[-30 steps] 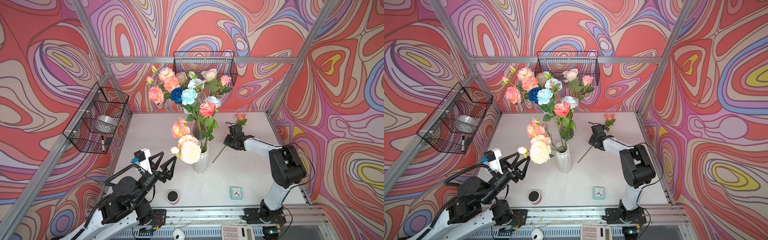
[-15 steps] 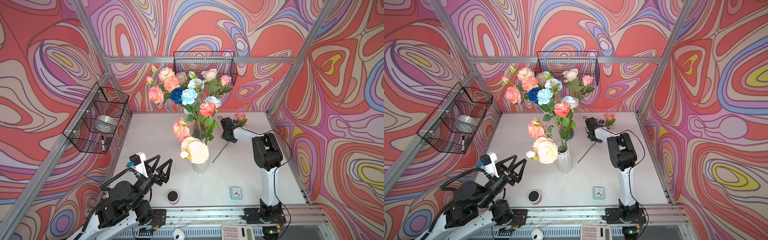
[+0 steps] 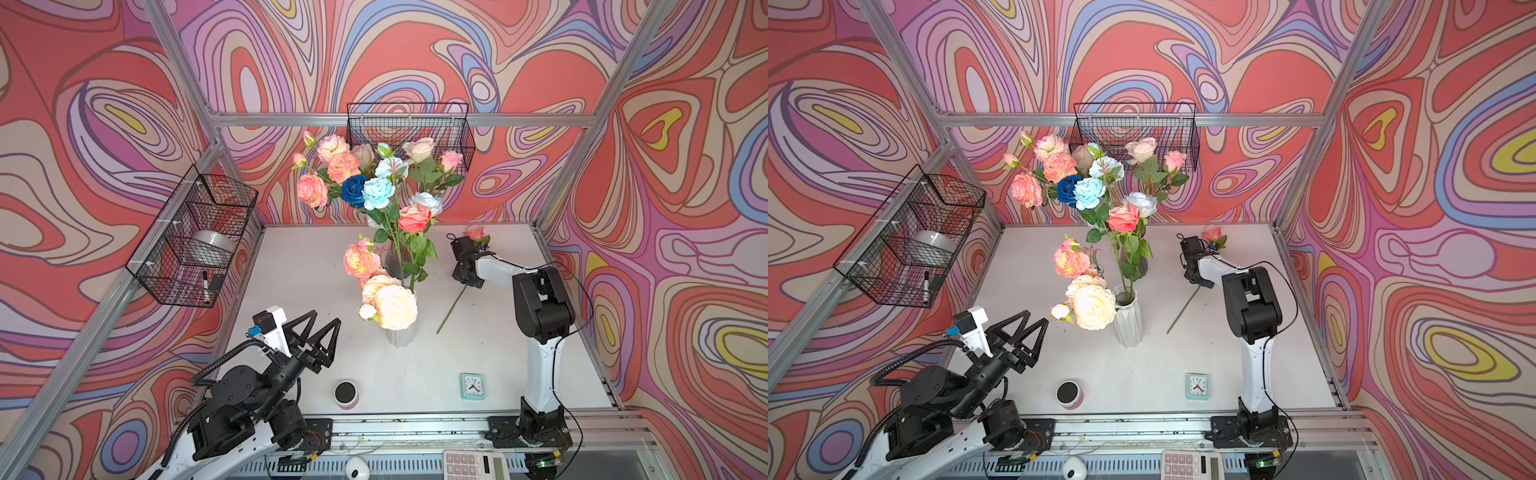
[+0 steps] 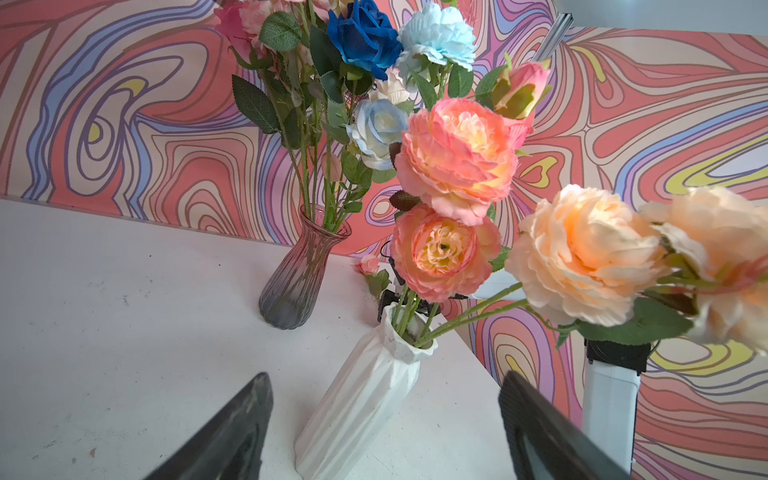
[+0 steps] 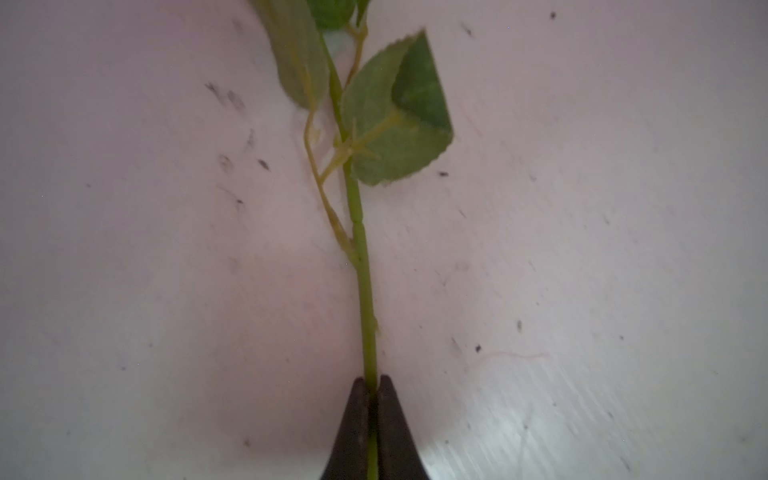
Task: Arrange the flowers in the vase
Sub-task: 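Close the right gripper on the pink rose stem and lift it, then raise the pink rose upright and carry it over the white vase with the right gripper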
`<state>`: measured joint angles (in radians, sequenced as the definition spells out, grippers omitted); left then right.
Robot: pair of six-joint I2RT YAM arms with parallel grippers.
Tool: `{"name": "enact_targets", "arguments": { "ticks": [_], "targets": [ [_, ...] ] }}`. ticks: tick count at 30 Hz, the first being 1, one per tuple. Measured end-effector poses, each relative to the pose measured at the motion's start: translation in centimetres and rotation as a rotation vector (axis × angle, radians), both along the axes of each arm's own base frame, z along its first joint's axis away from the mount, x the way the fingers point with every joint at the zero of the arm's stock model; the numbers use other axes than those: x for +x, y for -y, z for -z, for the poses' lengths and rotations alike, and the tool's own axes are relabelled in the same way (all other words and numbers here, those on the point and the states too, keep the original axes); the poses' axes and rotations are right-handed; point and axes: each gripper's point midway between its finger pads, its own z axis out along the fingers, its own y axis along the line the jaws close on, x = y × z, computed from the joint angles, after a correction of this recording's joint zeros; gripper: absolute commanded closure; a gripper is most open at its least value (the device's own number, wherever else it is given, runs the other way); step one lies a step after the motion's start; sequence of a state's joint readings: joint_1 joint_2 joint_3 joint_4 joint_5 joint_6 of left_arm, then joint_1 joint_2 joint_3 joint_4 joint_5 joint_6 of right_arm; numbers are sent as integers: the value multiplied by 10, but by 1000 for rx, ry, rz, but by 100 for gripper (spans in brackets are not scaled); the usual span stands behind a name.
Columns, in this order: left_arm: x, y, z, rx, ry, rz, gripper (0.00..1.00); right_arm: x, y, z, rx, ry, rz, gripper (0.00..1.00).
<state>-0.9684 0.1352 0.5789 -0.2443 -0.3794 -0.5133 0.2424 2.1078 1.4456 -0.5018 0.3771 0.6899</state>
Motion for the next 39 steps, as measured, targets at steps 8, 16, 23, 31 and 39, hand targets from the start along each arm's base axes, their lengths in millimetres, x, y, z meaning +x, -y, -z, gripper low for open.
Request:
{"name": "enact_targets", "arguments": {
  "ticks": [8, 16, 23, 31, 39],
  "targets": [
    [2, 3, 3, 9, -14, 1, 13, -34, 8, -6, 43, 19, -46, 100],
    [3, 5, 5, 18, -21, 1, 13, -48, 3, -103, 107, 308, -131, 100],
    [4, 7, 10, 43, -38, 3, 13, -76, -3, -185, 171, 561, -219, 100],
    [3, 7, 9, 60, -49, 9, 13, -124, -23, -278, 297, 841, -360, 100],
    [2, 5, 8, 65, -60, 9, 13, -163, -74, -369, 413, 1071, -581, 100]
  ]
}}
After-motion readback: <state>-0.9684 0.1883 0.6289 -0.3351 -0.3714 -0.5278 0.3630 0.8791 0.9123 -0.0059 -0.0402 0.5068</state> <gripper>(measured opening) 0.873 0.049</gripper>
